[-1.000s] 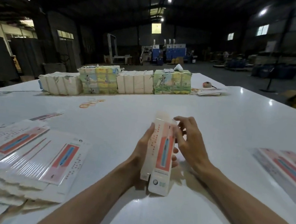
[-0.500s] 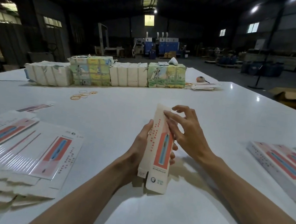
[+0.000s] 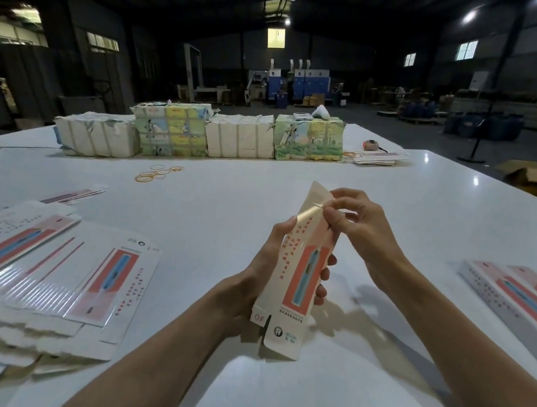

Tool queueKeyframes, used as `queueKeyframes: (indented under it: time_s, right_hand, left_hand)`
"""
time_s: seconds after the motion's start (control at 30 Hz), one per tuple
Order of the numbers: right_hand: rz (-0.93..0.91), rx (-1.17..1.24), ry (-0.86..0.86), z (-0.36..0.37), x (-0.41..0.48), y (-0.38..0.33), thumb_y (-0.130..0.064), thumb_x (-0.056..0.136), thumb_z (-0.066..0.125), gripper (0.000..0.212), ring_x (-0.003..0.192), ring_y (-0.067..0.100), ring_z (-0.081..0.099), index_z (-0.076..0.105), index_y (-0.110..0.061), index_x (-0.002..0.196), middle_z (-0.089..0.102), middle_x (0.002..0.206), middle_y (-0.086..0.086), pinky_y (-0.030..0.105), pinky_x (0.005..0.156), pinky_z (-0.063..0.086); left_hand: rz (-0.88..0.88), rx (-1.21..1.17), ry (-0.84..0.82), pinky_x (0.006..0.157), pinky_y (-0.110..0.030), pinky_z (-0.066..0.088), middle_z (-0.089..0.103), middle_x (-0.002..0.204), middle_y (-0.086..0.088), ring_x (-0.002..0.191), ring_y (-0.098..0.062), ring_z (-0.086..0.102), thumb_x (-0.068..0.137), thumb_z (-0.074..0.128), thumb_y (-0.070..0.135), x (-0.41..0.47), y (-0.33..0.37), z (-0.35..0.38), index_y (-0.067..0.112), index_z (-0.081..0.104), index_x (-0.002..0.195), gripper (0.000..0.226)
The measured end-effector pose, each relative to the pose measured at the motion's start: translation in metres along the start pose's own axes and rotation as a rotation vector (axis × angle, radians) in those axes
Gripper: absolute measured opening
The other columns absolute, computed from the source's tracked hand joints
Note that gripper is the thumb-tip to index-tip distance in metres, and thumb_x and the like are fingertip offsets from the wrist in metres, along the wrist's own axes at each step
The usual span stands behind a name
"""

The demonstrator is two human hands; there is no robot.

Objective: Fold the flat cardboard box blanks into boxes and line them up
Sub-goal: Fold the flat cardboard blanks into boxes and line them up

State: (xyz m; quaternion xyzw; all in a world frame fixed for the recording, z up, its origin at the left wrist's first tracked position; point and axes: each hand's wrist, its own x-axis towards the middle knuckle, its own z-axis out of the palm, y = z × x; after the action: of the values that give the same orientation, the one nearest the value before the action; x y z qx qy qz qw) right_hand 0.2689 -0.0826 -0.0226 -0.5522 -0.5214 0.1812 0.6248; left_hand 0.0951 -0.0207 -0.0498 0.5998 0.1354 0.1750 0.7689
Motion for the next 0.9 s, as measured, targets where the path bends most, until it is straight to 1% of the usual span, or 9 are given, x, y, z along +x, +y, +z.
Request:
queueKeyframes:
  time_s: [0.03,0.1,0.23,0.37,0.5,0.57,0.67,0.8,0.9]
  right_hand:
    - [0.016,0.037,-0.011,-0.002,0.0,-0.002,-0.022,0.099,0.07,0.016,0.114,0.027,0.065,0.078,-0.012,0.09,0.059,0.128,-0.009,0.039,0.092,0.063]
    - [0.024,0.114,-0.045,-0.007,0.0,-0.004,-0.023,0.098,0.071,0.021,0.117,0.03,0.065,0.079,-0.004,0.093,0.06,0.131,-0.004,0.044,0.099,0.06]
    - [0.038,0.209,-0.099,-0.014,-0.001,-0.007,-0.02,0.097,0.069,0.025,0.121,0.031,0.063,0.077,0.004,0.096,0.061,0.137,0.006,0.041,0.099,0.058]
    - [0.054,0.271,-0.128,-0.012,-0.002,-0.006,-0.029,0.09,0.072,0.029,0.116,0.033,0.066,0.079,-0.002,0.093,0.065,0.135,0.008,0.041,0.097,0.058]
    - [-0.028,-0.007,-0.081,-0.01,-0.002,-0.009,-0.046,0.092,0.068,0.031,0.109,0.021,0.071,0.082,-0.018,0.098,0.067,0.131,-0.009,0.026,0.084,0.061]
    - [-0.055,-0.076,-0.076,-0.012,-0.002,-0.008,-0.047,0.093,0.066,0.033,0.107,0.024,0.071,0.081,-0.018,0.096,0.065,0.13,-0.011,0.033,0.083,0.064]
    - [-0.052,-0.066,-0.055,-0.013,-0.002,-0.01,-0.039,0.099,0.064,0.03,0.11,0.03,0.068,0.08,-0.014,0.097,0.06,0.129,-0.011,0.043,0.087,0.065]
    - [-0.06,-0.078,-0.016,-0.01,-0.006,-0.014,-0.033,0.103,0.06,0.03,0.115,0.03,0.065,0.078,-0.009,0.099,0.054,0.127,-0.004,0.043,0.09,0.064]
    - [-0.059,-0.034,-0.011,-0.008,-0.008,-0.016,-0.037,0.1,0.059,0.034,0.114,0.028,0.064,0.075,-0.007,0.097,0.052,0.124,0.0,0.037,0.089,0.063]
  left_hand:
    - [0.021,0.009,-0.017,0.071,-0.04,0.061,0.069,0.101,-0.014,0.078,-0.028,0.07,0.094,0.032,0.067,0.001,0.002,0.001,0.007,0.057,0.121,0.07]
    - [0.057,0.025,-0.054,0.069,-0.039,0.063,0.069,0.101,-0.013,0.078,-0.028,0.071,0.095,0.028,0.065,0.003,0.005,0.003,0.01,0.056,0.121,0.067]
    - [0.054,0.012,-0.106,0.068,-0.037,0.063,0.071,0.1,-0.009,0.078,-0.025,0.073,0.096,0.028,0.067,0.003,0.006,0.006,0.011,0.053,0.125,0.068]
    - [0.063,0.009,-0.087,0.069,-0.037,0.062,0.07,0.1,-0.011,0.077,-0.026,0.071,0.094,0.029,0.067,0.001,0.006,0.008,0.008,0.052,0.125,0.071]
    - [0.057,0.039,-0.059,0.07,-0.038,0.062,0.068,0.101,-0.012,0.079,-0.027,0.069,0.094,0.028,0.067,-0.003,0.004,0.008,0.004,0.048,0.129,0.074]
    - [0.062,0.05,-0.074,0.07,-0.037,0.062,0.068,0.102,-0.012,0.079,-0.027,0.069,0.095,0.027,0.065,-0.005,0.004,0.007,0.005,0.049,0.127,0.072]
    - [0.062,0.064,-0.098,0.072,-0.037,0.061,0.066,0.105,-0.013,0.083,-0.028,0.067,0.095,0.027,0.065,-0.005,0.007,0.006,0.01,0.052,0.125,0.068]
    - [0.043,0.04,-0.117,0.073,-0.037,0.061,0.068,0.104,-0.011,0.082,-0.026,0.069,0.096,0.027,0.068,-0.003,0.008,0.005,0.011,0.055,0.123,0.068]
    - [0.022,0.029,-0.093,0.07,-0.034,0.06,0.07,0.098,-0.009,0.076,-0.022,0.069,0.094,0.029,0.069,-0.001,0.007,0.006,0.012,0.056,0.117,0.067]
